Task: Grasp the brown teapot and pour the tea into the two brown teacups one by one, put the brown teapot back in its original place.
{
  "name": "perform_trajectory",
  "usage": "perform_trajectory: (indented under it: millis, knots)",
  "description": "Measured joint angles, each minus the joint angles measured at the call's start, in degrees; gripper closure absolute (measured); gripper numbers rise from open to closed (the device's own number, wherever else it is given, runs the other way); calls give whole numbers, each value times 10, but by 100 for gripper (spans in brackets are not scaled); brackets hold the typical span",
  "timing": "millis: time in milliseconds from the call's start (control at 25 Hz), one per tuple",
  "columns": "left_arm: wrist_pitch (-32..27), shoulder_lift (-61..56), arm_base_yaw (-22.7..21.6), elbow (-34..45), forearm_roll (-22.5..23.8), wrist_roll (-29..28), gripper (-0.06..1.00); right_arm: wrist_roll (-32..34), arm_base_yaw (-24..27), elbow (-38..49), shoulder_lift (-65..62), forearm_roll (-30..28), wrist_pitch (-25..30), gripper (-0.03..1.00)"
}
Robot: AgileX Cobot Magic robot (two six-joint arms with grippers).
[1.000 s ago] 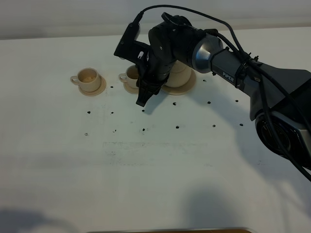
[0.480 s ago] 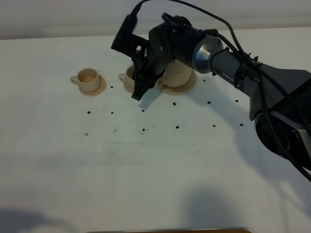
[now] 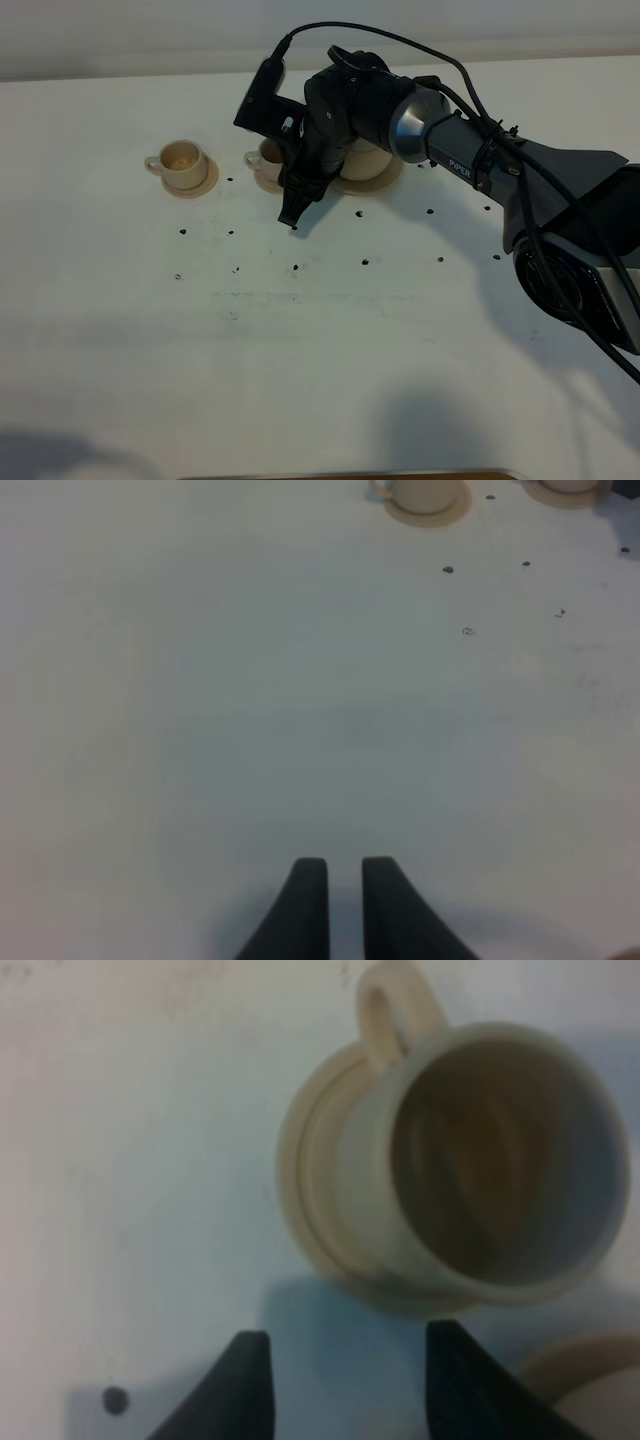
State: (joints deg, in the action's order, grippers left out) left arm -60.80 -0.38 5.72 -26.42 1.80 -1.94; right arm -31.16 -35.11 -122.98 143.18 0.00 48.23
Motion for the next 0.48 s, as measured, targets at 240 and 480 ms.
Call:
perform_trajectory:
  millis: [240,480]
  knots:
    - [0,0,0,0,0,0,88,-6,0,0,0,-4,19,60]
    - [0,0,0,0,0,0,88,-6,0,0,-1,-11,32,60]
